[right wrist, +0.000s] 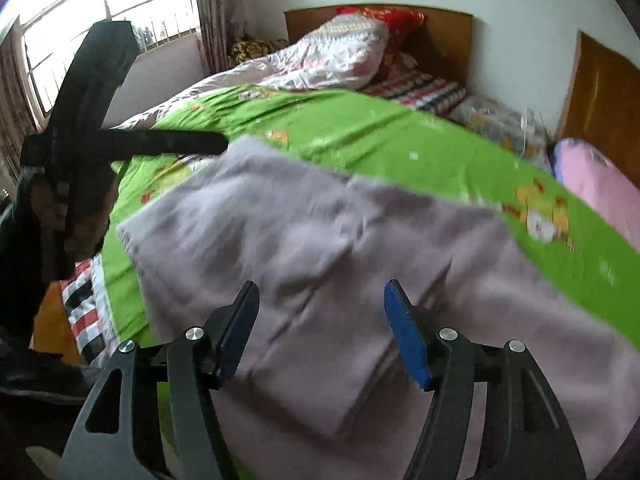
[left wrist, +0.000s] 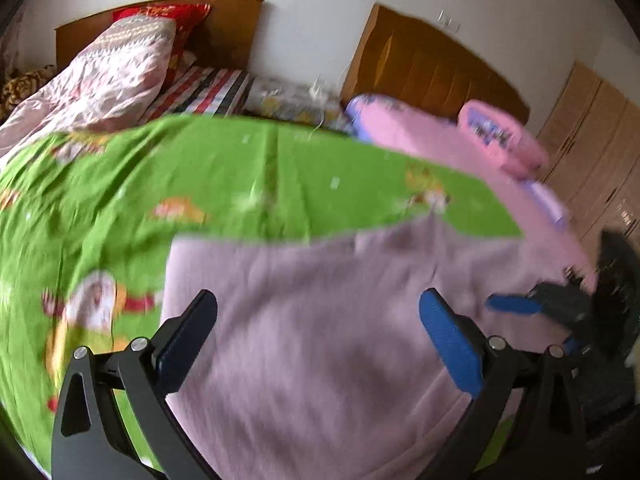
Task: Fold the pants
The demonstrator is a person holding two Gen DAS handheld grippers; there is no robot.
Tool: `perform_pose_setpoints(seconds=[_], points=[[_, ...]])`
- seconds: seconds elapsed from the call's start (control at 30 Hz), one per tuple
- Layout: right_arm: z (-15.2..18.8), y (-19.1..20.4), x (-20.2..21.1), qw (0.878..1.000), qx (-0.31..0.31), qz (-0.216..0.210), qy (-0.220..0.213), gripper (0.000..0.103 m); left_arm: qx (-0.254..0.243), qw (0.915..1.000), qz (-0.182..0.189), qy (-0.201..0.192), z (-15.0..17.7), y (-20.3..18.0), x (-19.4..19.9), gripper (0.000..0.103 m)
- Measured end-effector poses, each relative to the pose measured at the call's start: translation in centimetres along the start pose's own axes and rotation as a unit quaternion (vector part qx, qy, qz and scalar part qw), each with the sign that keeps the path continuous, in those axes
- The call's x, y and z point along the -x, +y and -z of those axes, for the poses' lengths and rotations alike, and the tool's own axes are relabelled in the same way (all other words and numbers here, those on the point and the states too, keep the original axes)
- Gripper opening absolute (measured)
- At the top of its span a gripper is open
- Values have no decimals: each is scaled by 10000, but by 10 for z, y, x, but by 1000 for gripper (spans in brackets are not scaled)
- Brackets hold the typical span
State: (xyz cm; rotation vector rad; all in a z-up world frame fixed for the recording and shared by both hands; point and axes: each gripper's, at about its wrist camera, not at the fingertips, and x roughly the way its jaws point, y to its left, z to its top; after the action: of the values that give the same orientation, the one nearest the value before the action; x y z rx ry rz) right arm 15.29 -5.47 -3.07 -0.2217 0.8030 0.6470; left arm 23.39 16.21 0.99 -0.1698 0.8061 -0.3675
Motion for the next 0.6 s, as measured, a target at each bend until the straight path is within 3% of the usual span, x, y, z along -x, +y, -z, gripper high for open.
perform_pose_setpoints(seconds=[0.1, 0.23, 0.33, 0.43, 0.53, 0.6], points=[[-16, 2, -22, 9997, 252, -14, 55, 65, 89, 9995, 159, 270, -27, 5, -20, 101], [-14, -3, -63, 9983, 308, 23, 498, 76, 526, 9927, -21, 1088, -29, 32, -77, 101], [-11, -4, -59, 9984, 286, -33, 480, 81, 512, 9952, 18, 833, -23, 35, -76, 101], [-6, 0, -39, 9991, 178, 66, 371, 82, 415, 9977, -512, 165, -19, 23, -42, 101], [6, 7, -24, 9994, 128, -120, 297, 85, 177, 9983, -490, -272, -3, 7, -17, 101], [17, 5, -31, 9986, 71, -142, 498, 87, 63, 9974, -654, -311, 10, 5, -19, 101]])
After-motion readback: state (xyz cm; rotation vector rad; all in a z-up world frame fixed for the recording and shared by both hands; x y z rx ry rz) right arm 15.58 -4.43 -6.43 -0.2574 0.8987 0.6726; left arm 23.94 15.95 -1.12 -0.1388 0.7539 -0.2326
